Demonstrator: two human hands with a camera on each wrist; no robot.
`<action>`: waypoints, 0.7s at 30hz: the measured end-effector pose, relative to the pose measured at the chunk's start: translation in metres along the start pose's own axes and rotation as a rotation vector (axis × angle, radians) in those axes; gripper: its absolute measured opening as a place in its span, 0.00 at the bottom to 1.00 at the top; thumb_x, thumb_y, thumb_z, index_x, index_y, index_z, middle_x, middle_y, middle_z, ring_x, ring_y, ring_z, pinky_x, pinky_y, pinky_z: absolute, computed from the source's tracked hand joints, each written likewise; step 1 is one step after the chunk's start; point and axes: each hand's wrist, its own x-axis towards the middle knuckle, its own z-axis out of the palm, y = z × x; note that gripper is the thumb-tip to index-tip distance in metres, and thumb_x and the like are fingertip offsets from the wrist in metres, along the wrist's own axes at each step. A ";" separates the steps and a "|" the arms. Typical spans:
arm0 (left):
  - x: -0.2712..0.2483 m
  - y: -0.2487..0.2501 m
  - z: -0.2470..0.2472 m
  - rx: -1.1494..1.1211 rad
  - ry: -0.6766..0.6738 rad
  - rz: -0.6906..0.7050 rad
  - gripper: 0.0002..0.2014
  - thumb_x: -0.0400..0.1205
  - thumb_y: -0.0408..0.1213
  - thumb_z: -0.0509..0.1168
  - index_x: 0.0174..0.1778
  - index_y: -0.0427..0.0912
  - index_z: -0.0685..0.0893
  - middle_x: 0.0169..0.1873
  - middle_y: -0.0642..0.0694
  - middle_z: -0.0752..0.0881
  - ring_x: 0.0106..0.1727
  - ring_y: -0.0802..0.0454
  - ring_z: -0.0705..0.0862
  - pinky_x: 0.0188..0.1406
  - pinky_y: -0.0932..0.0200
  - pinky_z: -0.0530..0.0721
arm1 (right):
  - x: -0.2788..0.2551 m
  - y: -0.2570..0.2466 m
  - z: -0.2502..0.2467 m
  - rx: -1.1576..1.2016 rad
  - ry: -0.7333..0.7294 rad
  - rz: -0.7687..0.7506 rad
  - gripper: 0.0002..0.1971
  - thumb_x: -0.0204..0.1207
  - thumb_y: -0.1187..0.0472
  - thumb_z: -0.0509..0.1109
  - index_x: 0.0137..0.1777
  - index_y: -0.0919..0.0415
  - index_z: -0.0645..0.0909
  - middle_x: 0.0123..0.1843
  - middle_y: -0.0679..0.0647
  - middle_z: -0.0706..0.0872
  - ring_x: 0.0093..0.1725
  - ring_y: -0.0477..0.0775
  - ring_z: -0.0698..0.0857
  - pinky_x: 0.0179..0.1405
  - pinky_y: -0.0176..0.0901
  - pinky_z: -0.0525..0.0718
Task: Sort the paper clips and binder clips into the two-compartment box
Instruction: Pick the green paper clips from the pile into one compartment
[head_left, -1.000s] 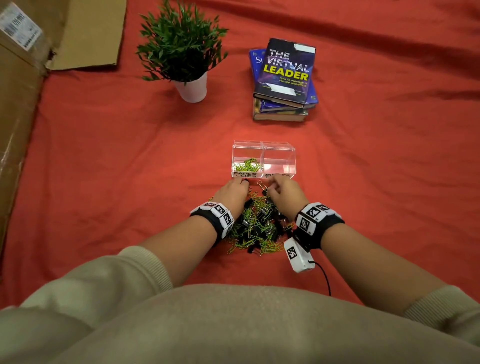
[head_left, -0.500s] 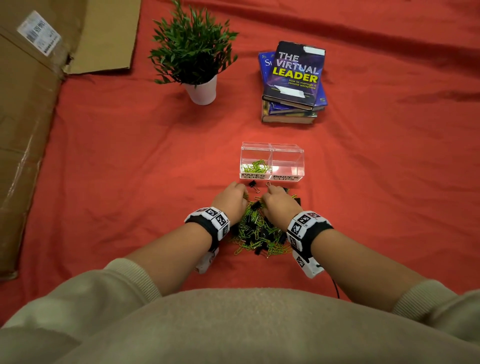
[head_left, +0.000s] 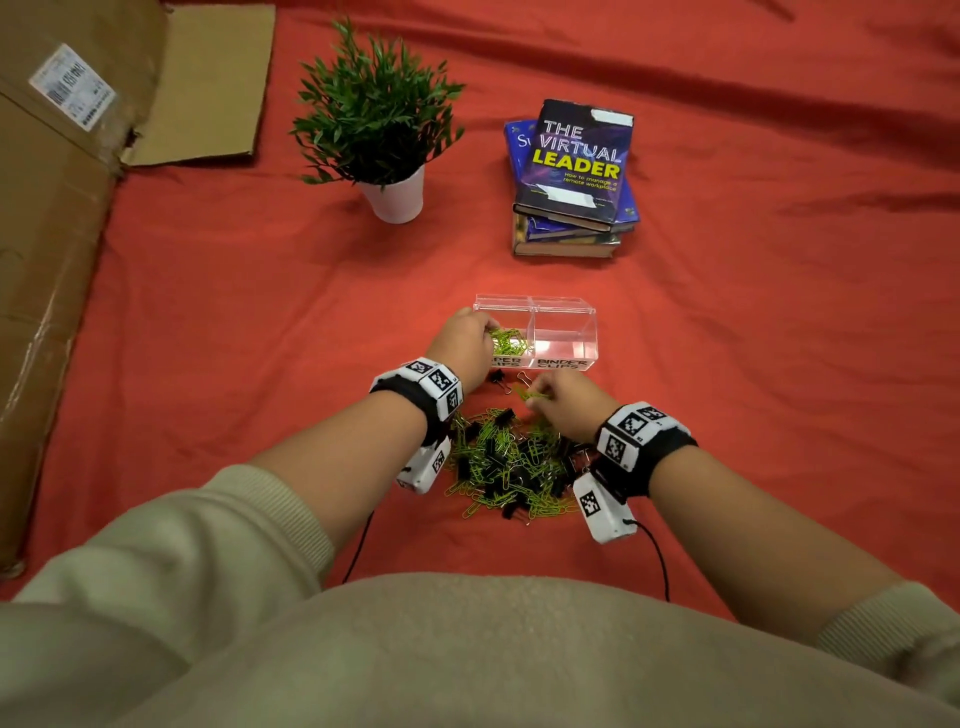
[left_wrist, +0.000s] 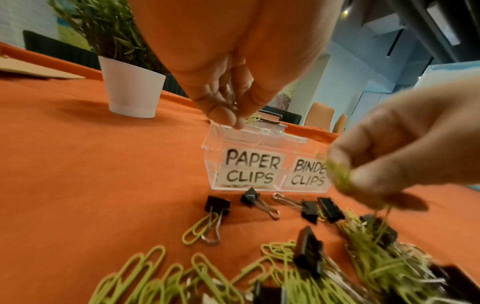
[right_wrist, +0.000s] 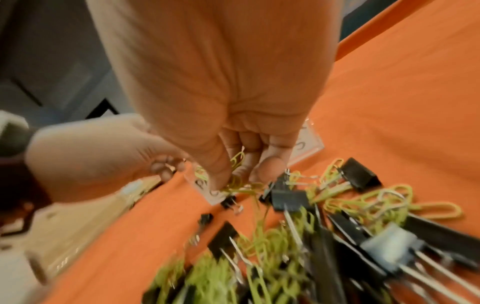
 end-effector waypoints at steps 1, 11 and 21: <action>0.003 0.002 0.000 0.013 -0.018 -0.009 0.15 0.83 0.27 0.56 0.60 0.38 0.83 0.62 0.42 0.81 0.53 0.45 0.83 0.57 0.51 0.83 | -0.003 -0.002 -0.007 0.037 0.005 -0.015 0.06 0.81 0.58 0.65 0.47 0.60 0.81 0.38 0.51 0.84 0.29 0.46 0.78 0.28 0.36 0.76; -0.038 -0.009 0.016 0.026 -0.045 0.014 0.06 0.82 0.33 0.62 0.52 0.42 0.82 0.52 0.48 0.78 0.48 0.52 0.80 0.51 0.59 0.82 | 0.013 -0.041 -0.057 0.401 0.062 -0.056 0.05 0.81 0.60 0.65 0.48 0.61 0.79 0.40 0.55 0.85 0.34 0.49 0.83 0.37 0.40 0.85; -0.065 -0.032 0.046 0.261 -0.241 0.137 0.25 0.82 0.30 0.60 0.74 0.55 0.73 0.54 0.43 0.75 0.53 0.43 0.80 0.41 0.53 0.80 | 0.052 -0.059 -0.034 0.110 0.345 -0.117 0.04 0.80 0.63 0.65 0.51 0.62 0.79 0.48 0.58 0.86 0.42 0.54 0.83 0.38 0.45 0.82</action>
